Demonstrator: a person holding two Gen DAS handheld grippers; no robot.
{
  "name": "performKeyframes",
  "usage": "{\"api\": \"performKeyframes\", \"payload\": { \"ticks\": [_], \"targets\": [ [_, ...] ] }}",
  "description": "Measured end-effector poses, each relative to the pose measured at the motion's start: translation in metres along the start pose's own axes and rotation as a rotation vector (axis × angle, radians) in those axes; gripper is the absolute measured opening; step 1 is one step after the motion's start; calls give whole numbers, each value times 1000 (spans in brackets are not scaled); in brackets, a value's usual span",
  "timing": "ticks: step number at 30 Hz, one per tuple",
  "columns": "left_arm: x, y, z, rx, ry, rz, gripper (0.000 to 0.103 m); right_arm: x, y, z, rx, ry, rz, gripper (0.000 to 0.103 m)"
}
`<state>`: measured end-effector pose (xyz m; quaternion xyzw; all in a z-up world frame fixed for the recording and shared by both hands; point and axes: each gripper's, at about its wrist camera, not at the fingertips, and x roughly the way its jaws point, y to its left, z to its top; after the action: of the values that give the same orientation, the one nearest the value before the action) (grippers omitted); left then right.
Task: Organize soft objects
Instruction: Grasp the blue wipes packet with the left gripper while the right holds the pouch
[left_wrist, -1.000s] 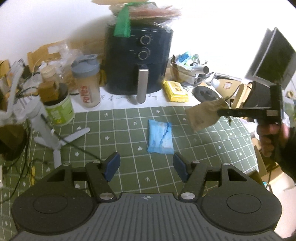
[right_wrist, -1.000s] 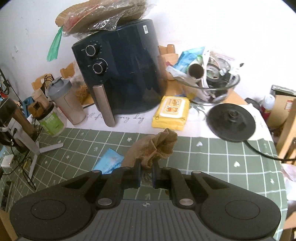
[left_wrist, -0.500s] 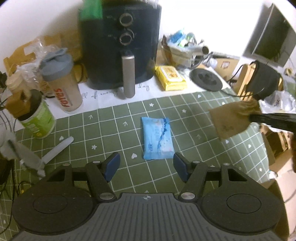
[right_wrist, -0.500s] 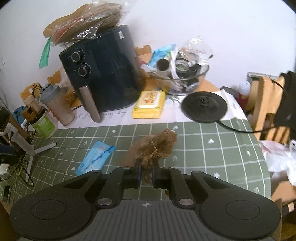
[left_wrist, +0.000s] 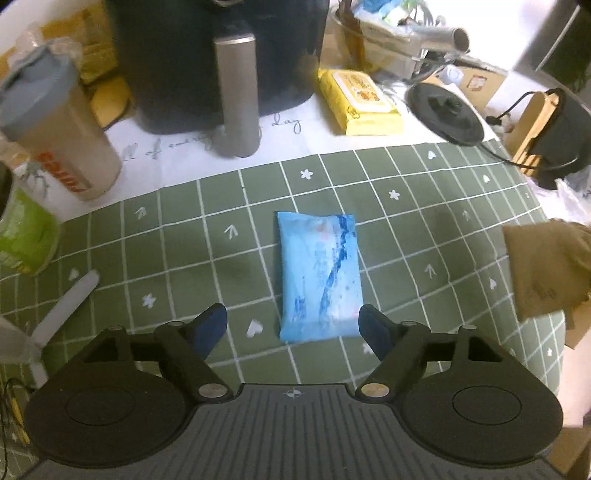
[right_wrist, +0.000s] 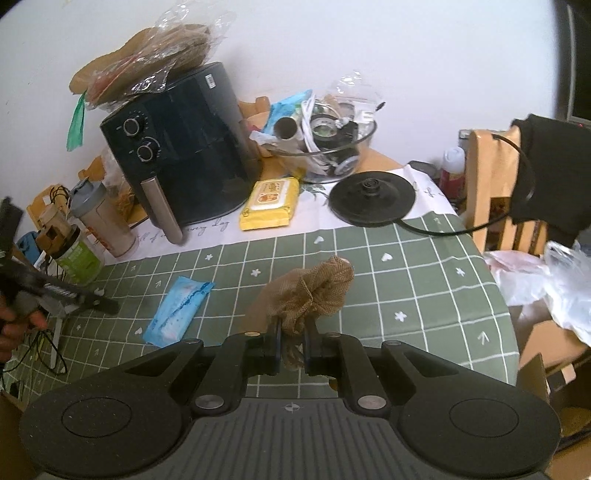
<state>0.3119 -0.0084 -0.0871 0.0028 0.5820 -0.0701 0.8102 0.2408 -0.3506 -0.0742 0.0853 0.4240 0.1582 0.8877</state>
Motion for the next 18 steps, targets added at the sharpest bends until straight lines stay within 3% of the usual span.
{"api": "performKeyframes", "payload": {
  "ticks": [18],
  "targets": [
    [91, -31, 14, 35, 72, 25, 78, -16, -19, -19, 59, 8, -24, 13]
  ]
}}
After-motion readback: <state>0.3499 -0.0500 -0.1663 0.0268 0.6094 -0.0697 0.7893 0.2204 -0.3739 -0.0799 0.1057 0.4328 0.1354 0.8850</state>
